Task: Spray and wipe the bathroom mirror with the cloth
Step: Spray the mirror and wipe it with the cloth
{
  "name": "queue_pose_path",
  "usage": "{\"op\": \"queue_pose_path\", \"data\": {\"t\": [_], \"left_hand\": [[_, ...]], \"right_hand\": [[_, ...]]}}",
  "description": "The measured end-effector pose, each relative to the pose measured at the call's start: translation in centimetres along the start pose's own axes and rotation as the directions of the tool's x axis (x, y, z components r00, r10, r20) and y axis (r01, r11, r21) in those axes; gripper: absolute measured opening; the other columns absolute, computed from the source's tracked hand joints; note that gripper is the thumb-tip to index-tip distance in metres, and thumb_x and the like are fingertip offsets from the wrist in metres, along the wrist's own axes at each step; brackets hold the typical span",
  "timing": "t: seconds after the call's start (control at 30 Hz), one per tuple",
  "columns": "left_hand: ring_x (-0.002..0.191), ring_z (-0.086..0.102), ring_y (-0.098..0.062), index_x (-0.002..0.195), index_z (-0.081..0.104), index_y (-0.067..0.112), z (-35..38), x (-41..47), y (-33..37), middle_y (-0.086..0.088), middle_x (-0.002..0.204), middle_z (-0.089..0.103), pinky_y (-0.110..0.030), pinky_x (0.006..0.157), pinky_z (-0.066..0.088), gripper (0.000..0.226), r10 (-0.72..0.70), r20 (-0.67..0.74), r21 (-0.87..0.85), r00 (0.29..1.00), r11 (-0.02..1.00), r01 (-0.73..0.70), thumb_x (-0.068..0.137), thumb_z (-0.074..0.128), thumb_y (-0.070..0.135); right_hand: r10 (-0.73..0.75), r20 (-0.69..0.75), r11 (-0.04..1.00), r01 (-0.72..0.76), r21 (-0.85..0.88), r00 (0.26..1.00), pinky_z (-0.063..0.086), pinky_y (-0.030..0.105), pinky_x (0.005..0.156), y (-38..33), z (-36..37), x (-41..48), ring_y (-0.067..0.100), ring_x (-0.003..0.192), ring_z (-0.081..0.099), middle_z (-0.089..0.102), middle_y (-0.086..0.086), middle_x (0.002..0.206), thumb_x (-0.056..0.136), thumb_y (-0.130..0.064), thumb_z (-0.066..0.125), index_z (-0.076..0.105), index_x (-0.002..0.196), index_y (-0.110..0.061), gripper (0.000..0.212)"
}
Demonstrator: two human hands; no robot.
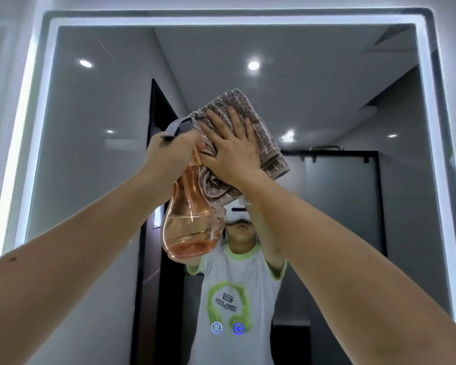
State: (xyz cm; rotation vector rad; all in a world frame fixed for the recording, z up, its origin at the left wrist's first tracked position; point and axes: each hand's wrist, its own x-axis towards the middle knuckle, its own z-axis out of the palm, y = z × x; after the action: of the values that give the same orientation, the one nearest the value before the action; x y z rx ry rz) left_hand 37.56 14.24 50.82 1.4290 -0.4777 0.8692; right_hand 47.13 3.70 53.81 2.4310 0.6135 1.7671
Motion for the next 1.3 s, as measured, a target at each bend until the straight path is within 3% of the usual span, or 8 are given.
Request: {"op": "queue_pose_path", "data": {"t": [0.2, 0.37, 0.47, 0.57, 0.73, 0.9, 1.1, 1.3], "left_hand": [[0.077, 0.051, -0.026, 0.067, 0.055, 0.013, 1.1, 0.0, 0.0, -0.015, 0.082, 0.053, -0.040, 0.074, 0.044, 0.008, -0.027, -0.018, 0.040, 0.999, 0.999, 0.027, 0.061, 0.057, 0.019], [0.068, 0.056, -0.022, 0.065, 0.055, 0.014, 3.2, 0.6, 0.0, -0.005, 0.068, 0.056, -0.037, 0.073, 0.048, 0.013, -0.039, -0.062, 0.015, 0.997, 0.999, 0.040, 0.078, 0.055, 0.012], [0.051, 0.056, -0.013, 0.066, 0.054, 0.016, 4.8, 0.6, 0.3, -0.004, 0.064, 0.056, -0.028, 0.060, 0.048, 0.017, -0.036, -0.064, -0.035, 0.997, 0.999, 0.034, 0.080, 0.053, 0.009], [0.048, 0.053, -0.010, 0.068, 0.053, 0.018, 6.8, 0.8, 1.1, -0.003, 0.065, 0.055, -0.020, 0.049, 0.048, 0.018, -0.018, -0.071, -0.055, 0.997, 0.998, 0.014, 0.083, 0.052, 0.007], [0.033, 0.050, -0.005, 0.075, 0.054, 0.008, 9.7, 1.5, 2.5, -0.004, 0.063, 0.051, -0.015, 0.035, 0.040, 0.008, 0.007, -0.062, -0.052, 0.998, 0.999, -0.011, 0.082, 0.052, 0.008], [0.053, 0.047, -0.016, 0.075, 0.053, 0.008, 11.3, 1.6, 3.2, -0.007, 0.070, 0.049, -0.015, 0.037, 0.041, 0.006, 0.008, -0.045, -0.117, 0.999, 0.993, -0.013, 0.081, 0.051, 0.008], [0.036, 0.051, -0.008, 0.079, 0.059, 0.006, 12.4, 0.1, 1.9, -0.007, 0.063, 0.054, -0.016, 0.038, 0.044, 0.009, -0.048, -0.033, -0.044, 0.998, 0.998, 0.047, 0.081, 0.052, 0.012], [0.051, 0.055, -0.017, 0.079, 0.060, 0.006, 11.1, -0.9, 1.2, -0.014, 0.072, 0.057, -0.017, 0.041, 0.048, 0.010, -0.130, -0.001, -0.059, 0.992, 0.990, 0.130, 0.081, 0.052, 0.011]], "right_hand": [[0.032, -0.016, 0.998, -0.033, -0.045, 0.999, -0.017, 0.044, 0.111, 3.1, -0.4, -0.5, 0.019, 0.142, -0.020, -0.007, -0.014, 0.157, 0.088, -0.066, 0.021, -0.003, 0.144, -0.040, 0.066], [0.066, -0.009, 0.997, -0.066, -0.036, 0.998, -0.017, 0.045, 0.111, 6.3, -1.4, -0.1, 0.021, 0.141, -0.022, -0.011, -0.013, 0.156, 0.088, -0.065, 0.021, -0.005, 0.144, -0.039, 0.067], [0.131, -0.020, 0.991, -0.132, -0.018, 0.991, -0.017, 0.047, 0.110, 9.8, -2.9, 1.2, 0.023, 0.141, -0.022, -0.013, -0.011, 0.156, 0.088, -0.066, 0.022, -0.007, 0.144, -0.037, 0.070], [0.194, -0.030, 0.981, -0.194, -0.015, 0.981, -0.016, 0.046, 0.111, 12.9, -3.9, 1.4, 0.023, 0.141, -0.022, -0.013, -0.012, 0.156, 0.089, -0.065, 0.023, -0.007, 0.144, -0.038, 0.068], [0.202, -0.056, 0.979, -0.203, 0.000, 0.978, -0.014, 0.046, 0.113, 14.9, -4.3, 1.0, 0.022, 0.141, -0.022, -0.013, -0.012, 0.156, 0.090, -0.061, 0.025, -0.006, 0.144, -0.038, 0.066], [0.310, -0.076, 0.950, -0.305, 0.068, 0.948, -0.010, 0.046, 0.114, 18.8, -5.5, -0.9, 0.022, 0.143, -0.015, -0.007, -0.011, 0.157, 0.091, -0.060, 0.025, 0.001, 0.146, -0.034, 0.066], [0.429, -0.072, 0.903, -0.424, 0.073, 0.900, -0.010, 0.042, 0.115, 19.1, -4.7, -7.5, 0.022, 0.143, -0.012, -0.006, -0.006, 0.158, 0.092, -0.056, 0.025, 0.000, 0.147, -0.028, 0.066], [0.443, 0.016, 0.896, -0.443, 0.038, 0.897, -0.016, 0.042, 0.112, 16.5, -3.6, -10.9, 0.022, 0.142, -0.021, -0.016, -0.008, 0.156, 0.092, -0.058, 0.023, -0.005, 0.146, -0.030, 0.068]]}}
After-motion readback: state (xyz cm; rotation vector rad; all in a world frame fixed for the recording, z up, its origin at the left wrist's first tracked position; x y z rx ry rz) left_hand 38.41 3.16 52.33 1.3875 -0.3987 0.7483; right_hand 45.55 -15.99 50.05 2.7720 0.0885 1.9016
